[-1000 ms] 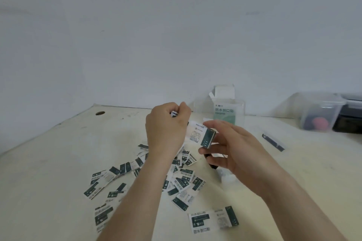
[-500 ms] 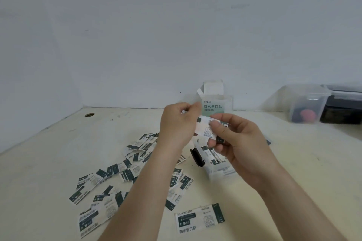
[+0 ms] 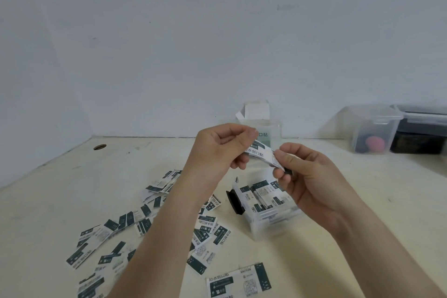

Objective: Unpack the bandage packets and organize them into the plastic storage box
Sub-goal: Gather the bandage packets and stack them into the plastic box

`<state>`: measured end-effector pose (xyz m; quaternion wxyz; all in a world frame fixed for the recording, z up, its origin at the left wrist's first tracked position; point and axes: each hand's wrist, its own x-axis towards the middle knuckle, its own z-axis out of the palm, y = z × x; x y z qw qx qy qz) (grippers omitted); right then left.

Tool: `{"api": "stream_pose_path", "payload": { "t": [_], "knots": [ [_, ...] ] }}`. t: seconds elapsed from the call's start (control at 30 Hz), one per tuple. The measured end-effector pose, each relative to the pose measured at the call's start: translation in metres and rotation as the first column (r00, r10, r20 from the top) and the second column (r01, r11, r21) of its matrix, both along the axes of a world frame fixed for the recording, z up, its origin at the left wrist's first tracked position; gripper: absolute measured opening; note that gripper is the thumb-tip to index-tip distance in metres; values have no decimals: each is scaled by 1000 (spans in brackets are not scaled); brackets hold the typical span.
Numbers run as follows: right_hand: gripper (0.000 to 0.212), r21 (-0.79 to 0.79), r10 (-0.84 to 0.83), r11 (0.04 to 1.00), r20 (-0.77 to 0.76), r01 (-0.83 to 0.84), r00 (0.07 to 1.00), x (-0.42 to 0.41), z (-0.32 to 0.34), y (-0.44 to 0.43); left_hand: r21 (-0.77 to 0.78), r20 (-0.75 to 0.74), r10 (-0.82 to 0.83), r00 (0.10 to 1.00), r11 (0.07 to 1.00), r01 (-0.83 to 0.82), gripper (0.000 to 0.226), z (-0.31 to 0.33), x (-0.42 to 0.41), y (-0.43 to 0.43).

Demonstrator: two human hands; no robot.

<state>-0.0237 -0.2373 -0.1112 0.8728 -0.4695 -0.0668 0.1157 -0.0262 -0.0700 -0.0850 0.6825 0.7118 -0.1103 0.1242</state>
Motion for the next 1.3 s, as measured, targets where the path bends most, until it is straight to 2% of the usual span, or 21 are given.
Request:
{"api": "stream_pose_path", "payload": {
  "t": [0.07, 0.1, 0.17, 0.2, 0.33, 0.47, 0.57, 0.63, 0.7, 0.77, 0.83, 0.93, 1.13, 1.2, 1.3],
  "knots": [
    [6, -167, 5, 986, 77, 8, 997, 3, 3, -6, 52, -3, 27, 1000, 998, -27, 9, 0, 4, 2],
    [10, -301, 9, 953, 146, 36, 989, 4, 5, -9, 91, -11, 42, 999, 995, -41, 5, 0, 6, 3],
    [24, -591, 48, 787, 345, 177, 937, 9, 8, -14, 184, -32, 58, 998, 982, -51, 1, -3, 11, 3],
    [30, -677, 95, 692, 430, 251, 898, 12, 11, -16, 229, -42, 59, 997, 972, -48, 2, -3, 13, 2],
    [29, -828, 345, 476, 485, 295, 804, 23, 20, -13, 239, -94, 50, 994, 971, -26, 2, -5, 20, -2],
    [29, -837, 412, 316, 545, 446, 730, 32, 23, -7, 188, -139, 39, 990, 982, -13, 4, -8, 28, -3],
    [26, -873, 421, 231, 487, 429, 765, 37, 26, -7, 188, -149, 66, 987, 981, -38, 6, -12, 32, -4],
    [26, -907, 438, 107, 410, 407, 800, 41, 27, -6, 287, -92, 157, 983, 950, -125, 14, -18, 33, -2],
    [25, -930, 461, -13, 321, 367, 827, 46, 25, -4, 473, 49, 238, 970, 850, -232, 16, -26, 28, 4],
    [25, -946, 459, -76, 248, 315, 853, 49, 22, 2, 679, 105, 221, 970, 696, -232, 20, -32, 16, 9],
    [27, -951, 456, -151, 176, 270, 872, 52, 18, 9, 830, 35, 169, 985, 544, -123, 26, -36, 3, 13],
    [33, -929, 458, -270, 107, 252, 882, 57, 9, 18, 913, -77, 108, 991, 406, 27, 33, -37, -9, 18],
    [30, -892, 442, -363, 91, 271, 893, 60, 3, 29, 952, -114, 87, 990, 294, 84, 29, -28, -9, 22],
    [30, -890, 438, -374, 80, 262, 896, 60, 0, 31, 969, -79, 95, 992, 241, 54, 35, -28, -8, 22],
    [31, -887, 430, -382, 80, 261, 899, 61, -4, 33, 970, 5, 100, 995, 241, -29, 40, -34, -7, 22]
  ]
}}
